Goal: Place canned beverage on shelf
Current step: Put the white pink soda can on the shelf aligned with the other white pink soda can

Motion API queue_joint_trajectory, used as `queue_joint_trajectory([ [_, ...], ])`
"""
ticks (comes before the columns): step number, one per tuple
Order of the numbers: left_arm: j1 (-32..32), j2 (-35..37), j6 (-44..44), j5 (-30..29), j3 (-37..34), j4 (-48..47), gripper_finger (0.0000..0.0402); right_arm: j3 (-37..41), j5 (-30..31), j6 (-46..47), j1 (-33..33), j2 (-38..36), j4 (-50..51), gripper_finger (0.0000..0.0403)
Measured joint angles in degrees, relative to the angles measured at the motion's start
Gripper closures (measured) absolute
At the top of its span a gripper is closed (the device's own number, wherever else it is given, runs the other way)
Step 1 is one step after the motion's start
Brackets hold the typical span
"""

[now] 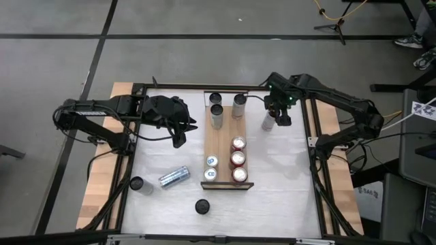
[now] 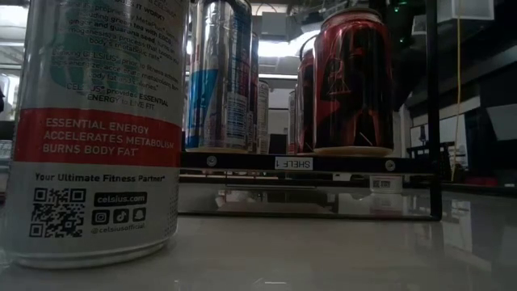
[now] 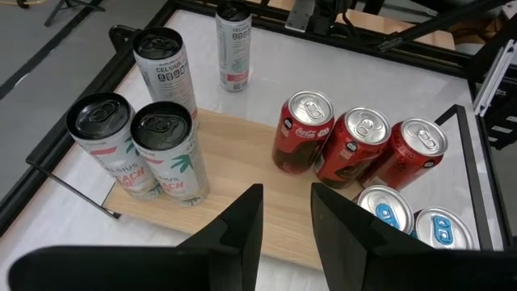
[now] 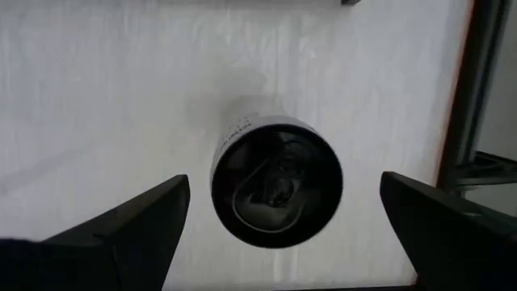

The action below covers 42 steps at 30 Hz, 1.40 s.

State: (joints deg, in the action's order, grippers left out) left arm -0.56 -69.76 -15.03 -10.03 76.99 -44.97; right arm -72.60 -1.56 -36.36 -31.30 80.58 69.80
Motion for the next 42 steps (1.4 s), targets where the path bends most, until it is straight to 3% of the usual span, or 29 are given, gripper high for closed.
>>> queue_joint_trajectory([
  [12, 0.0, 0.0, 0.0, 0.0, 0.0, 0.0, 0.0305, 7.7, -1.0, 0.1, 0.1, 0.0, -1.9, 0.0008],
  [30, 0.0, 0.0, 0.0, 0.0, 0.0, 0.0, 0.0305, 8.0, 0.0, 0.1, 0.1, 0.0, -9.1, 0.0011],
  [35, 0.0, 0.0, 0.0, 0.0, 0.0, 0.0, 0.0305, 8.0, 1.0, 0.1, 0.1, 0.0, -8.2, 0.0046],
  [42, 0.0, 0.0, 0.1, -1.7, 0.0, 0.0, 0.0305, 8.0, 0.9, 0.1, 0.2, 0.0, -8.2, 0.0131],
])
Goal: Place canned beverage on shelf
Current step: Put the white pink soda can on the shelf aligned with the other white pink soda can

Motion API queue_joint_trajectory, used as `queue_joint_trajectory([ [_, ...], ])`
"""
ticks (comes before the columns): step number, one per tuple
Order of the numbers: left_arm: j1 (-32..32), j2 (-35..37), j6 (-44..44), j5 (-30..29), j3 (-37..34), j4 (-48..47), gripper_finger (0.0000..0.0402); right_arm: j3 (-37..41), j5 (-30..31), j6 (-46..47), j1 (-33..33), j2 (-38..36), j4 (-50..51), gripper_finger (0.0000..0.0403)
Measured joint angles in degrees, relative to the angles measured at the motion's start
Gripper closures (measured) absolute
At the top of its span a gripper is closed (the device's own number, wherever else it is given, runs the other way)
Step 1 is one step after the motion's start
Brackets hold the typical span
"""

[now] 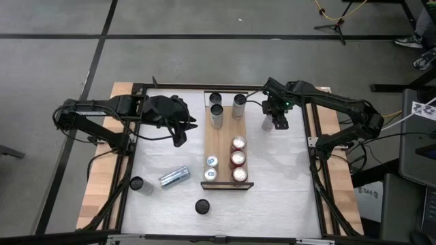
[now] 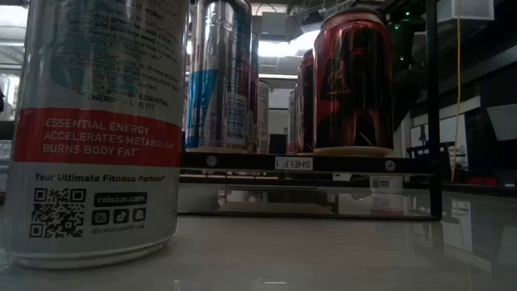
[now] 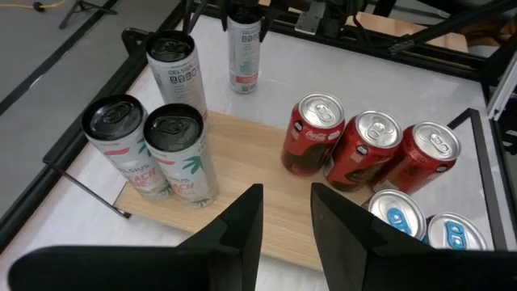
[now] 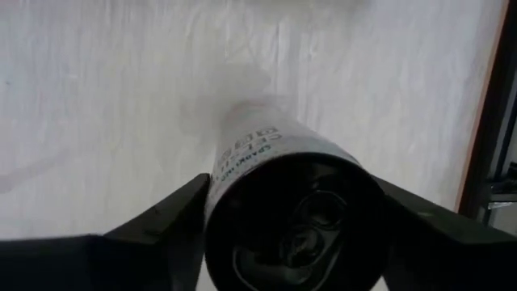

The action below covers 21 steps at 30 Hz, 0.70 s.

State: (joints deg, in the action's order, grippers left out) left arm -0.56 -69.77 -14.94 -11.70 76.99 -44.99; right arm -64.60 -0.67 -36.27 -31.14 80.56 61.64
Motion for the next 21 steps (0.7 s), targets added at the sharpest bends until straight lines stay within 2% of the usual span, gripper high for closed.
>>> queue_joint_trajectory([
  [3, 0.0, 0.0, 0.0, 0.0, 0.0, 0.0, 0.0305, -0.3, 0.9, 0.0, 0.1, 0.0, 0.6, 0.0162],
  [13, 0.9, 0.0, 0.1, 0.3, 0.0, -1.0, 0.0305, -9.5, 2.2, 4.7, 0.1, 0.1, 9.4, 0.0153],
  [21, 4.1, 0.0, 0.9, 1.0, 0.0, -5.6, 0.0305, -19.7, 1.4, 12.9, 5.1, 2.0, 15.0, 0.0155],
])
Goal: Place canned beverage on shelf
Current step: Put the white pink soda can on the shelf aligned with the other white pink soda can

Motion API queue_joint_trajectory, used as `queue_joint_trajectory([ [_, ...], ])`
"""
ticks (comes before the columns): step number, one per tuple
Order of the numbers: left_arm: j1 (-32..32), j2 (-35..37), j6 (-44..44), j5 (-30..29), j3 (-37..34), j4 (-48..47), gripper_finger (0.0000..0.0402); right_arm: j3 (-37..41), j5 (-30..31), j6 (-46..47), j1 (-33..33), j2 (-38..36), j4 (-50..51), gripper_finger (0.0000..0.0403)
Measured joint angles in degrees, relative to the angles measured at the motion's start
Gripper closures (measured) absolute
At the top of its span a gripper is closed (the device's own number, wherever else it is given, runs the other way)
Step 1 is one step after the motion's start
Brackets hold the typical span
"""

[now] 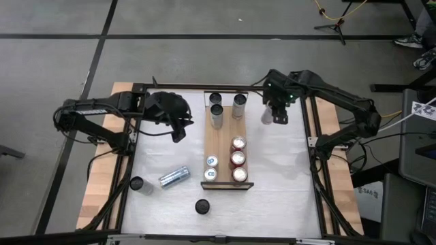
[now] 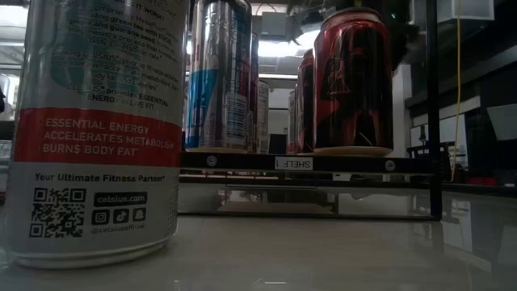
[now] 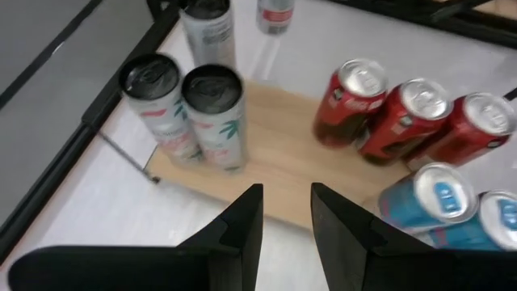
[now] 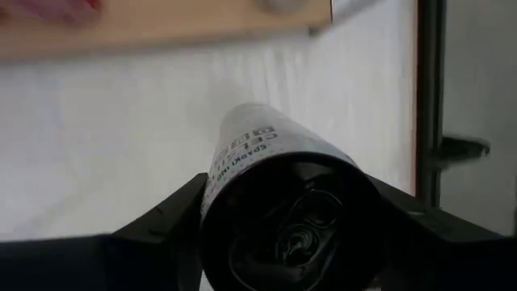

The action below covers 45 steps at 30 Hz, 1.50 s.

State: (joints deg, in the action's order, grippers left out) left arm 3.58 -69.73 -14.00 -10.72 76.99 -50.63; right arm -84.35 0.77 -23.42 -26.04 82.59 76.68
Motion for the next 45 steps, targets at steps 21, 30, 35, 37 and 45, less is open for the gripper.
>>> queue_joint_trajectory([
  [21, 3.4, 0.0, 3.1, 4.3, 0.0, -0.3, 0.0305, -13.1, 0.1, 8.2, 9.7, 15.7, -0.8, 0.015],
  [30, 3.4, 0.0, 3.1, 4.3, 0.0, -0.2, 0.0305, -14.4, 0.1, 7.9, 9.6, 17.0, -5.3, 0.0149],
  [35, 3.4, 0.0, 2.4, 4.3, 0.0, -0.2, 0.0305, -14.4, -0.3, 6.7, 9.5, 17.2, -6.0, 0.0149],
  [37, 3.4, 0.0, 2.4, 4.2, 0.0, -0.1, 0.0305, -14.4, -0.4, 6.7, 9.5, 17.4, -6.5, 0.0149],
  [45, 3.4, 0.0, 2.4, 4.2, 0.0, 0.2, 0.0305, -14.4, -0.9, 6.6, 9.5, 19.6, -8.4, 0.0149],
])
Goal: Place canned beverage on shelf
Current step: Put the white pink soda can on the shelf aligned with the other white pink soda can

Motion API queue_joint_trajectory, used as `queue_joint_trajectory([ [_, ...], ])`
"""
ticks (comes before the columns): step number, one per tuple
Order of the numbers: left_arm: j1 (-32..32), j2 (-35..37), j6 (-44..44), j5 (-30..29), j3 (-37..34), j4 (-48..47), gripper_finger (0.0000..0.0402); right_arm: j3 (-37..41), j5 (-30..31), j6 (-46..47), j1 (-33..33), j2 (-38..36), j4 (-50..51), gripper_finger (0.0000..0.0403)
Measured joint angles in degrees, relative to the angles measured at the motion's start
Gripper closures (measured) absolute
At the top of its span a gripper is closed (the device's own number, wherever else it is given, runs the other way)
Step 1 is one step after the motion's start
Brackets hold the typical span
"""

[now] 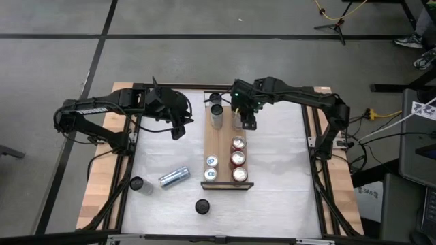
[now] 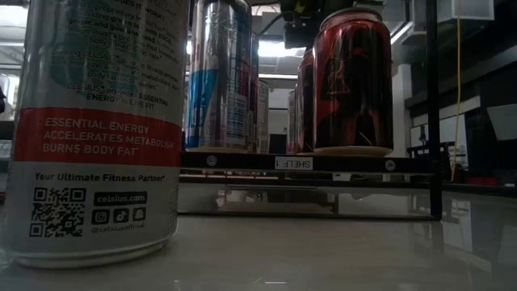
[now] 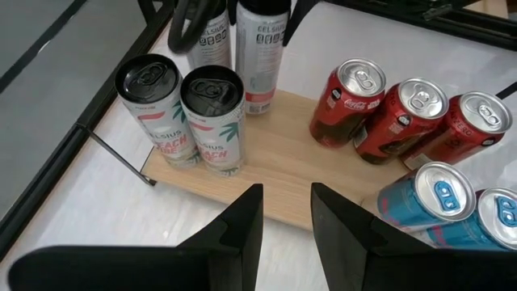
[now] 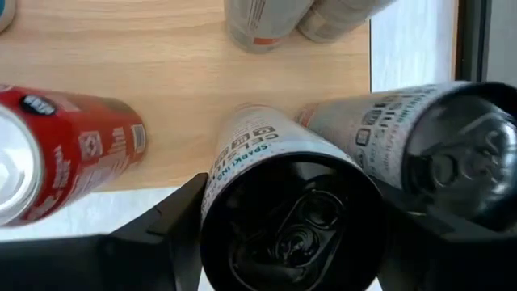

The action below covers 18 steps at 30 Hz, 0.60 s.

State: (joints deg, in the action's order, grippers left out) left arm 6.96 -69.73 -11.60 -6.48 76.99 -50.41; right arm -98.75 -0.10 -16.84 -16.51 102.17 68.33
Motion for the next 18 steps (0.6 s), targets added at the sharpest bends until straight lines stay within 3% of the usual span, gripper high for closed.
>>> queue_joint_trajectory([
  [18, 0.0, 0.0, 0.1, 0.0, 0.0, 0.0, 0.0305, 0.0, -0.5, -0.2, 0.0, 1.5, -1.2, 0.0134],
])
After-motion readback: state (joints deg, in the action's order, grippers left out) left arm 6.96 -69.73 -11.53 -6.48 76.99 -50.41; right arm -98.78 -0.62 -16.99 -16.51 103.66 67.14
